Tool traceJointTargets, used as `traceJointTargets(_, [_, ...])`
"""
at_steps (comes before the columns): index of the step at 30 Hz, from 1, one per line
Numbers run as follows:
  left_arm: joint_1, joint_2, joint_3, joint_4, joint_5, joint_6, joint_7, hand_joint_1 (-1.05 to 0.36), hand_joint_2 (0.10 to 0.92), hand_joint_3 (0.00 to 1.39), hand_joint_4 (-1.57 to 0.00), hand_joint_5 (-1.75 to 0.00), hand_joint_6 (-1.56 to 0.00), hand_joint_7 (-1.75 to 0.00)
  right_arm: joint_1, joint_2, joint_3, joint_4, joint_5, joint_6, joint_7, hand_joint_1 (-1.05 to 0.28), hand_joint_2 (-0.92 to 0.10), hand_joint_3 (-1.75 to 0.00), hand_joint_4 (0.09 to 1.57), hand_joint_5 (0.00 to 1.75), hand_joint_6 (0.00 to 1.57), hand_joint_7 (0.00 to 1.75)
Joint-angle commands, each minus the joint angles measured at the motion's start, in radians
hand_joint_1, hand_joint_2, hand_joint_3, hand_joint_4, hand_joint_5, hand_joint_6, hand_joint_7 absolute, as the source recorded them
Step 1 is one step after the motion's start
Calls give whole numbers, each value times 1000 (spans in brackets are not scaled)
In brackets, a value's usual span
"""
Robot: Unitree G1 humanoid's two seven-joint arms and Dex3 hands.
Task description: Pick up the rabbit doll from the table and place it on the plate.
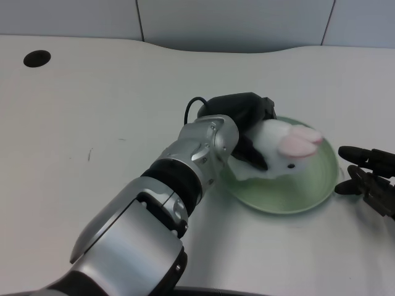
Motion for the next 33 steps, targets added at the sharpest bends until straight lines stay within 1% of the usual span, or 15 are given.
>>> traceJointTargets(1, [4, -7, 3, 1, -6, -8, -22, -411, 886, 7, -433, -1050, -530, -699, 14, -4, -4, -7, 6, -7, -8, -425, -921, -274, 706, 1011, 986, 6])
traceJointTargets(2, [3, -5, -1, 1, -3, -12, -25, -439, 877, 4, -314, -980, -446, -660, 14, -5, -3, -8, 4, -6, -10, -425, -921, -274, 701, 1007, 984, 5])
traceJointTargets(3, [3, -4, -5, 1, 0, -14, -26, -456, 872, 2, -243, -927, -400, -622, 15, -5, -2, -9, 2, -6, -11, -425, -921, -276, 697, 1005, 983, 5])
traceJointTargets(4, [4, -2, -7, 3, 1, -14, -28, -462, 870, 1, -220, -908, -386, -607, 15, -5, -2, -10, 3, -6, -11, -425, -921, -277, 696, 1004, 983, 4])
traceJointTargets(6, [6, -1, -13, 5, 6, -10, -30, -544, 857, 1, -134, -676, -340, -354, 15, -4, -4, -11, 7, -4, -6, -421, -921, -279, 700, 1007, 987, 6])
traceJointTargets(9, [8, -3, -15, 6, 6, -5, -27, -614, 840, 0, -52, -470, -310, -143, 13, -3, -7, -12, 13, 3, -2, -417, -921, -280, 694, 1003, 986, 6])
traceJointTargets(13, [7, 2, -24, 5, 13, -10, -31, -652, 844, 4, -4, -216, -230, -33, 13, -4, -3, -10, 5, -2, -13, -430, -921, -272, 706, 1012, 993, 9])
traceJointTargets(14, [3, 2, -34, 6, 24, -2, -29, -654, 845, 4, -2, -196, -224, -27, 13, -3, -5, -10, 8, -3, -11, -432, -921, -271, 706, 1012, 993, 9])
traceJointTargets(15, [1, 1, -41, 6, 33, 3, -26, -682, 855, 7, 0, -81, -154, -23, 13, -2, -6, -10, 10, -4, -9, -426, -921, -270, 714, 1018, 996, 11])
traceJointTargets(16, [-2, 2, -50, 7, 42, 10, -27, -695, 861, 9, 0, -41, -127, -20, 12, -3, -8, -8, 13, -3, -3, -421, -921, -271, 715, 1020, 995, 10])
traceJointTargets(19, [-6, 2, -61, 7, 51, 21, -33, -719, 875, 13, 1, -4, -88, -9, 10, -4, -11, -5, 18, -1, 5, -407, -921, -279, 717, 1027, 991, 8])
traceJointTargets(22, [-9, 0, -67, 8, 54, 33, -37, -735, 878, 11, 1, 1, -83, -7, 11, -5, -8, -6, 10, -1, -7, -419, -921, -275, 714, 1024, 994, 9])
traceJointTargets(27, [-14, 3, -68, 7, 47, 39, -65, -740, 876, 7, 1, 1, -64, 0, 11, -6, -8, -2, 9, -9, -6, -417, -921, -276, 705, 1014, 994, 8])
traceJointTargets(31, [-20, 9, -49, 5, 25, 38, -87, -743, 867, 2, 1, 1, -56, 0, 8, -6, -13, 0, 18, -4, 4, -407, -921, -278, 698, 996, 987, 5])
traceJointTargets(33, [-28, 22, -34, 1, 13, 23, -98, -763, 872, 4, 1, 1, -55, 0, 3, -6, -19, 3, 27, 8, 13, -402, -921, -278, 699, 991, 989, 5])
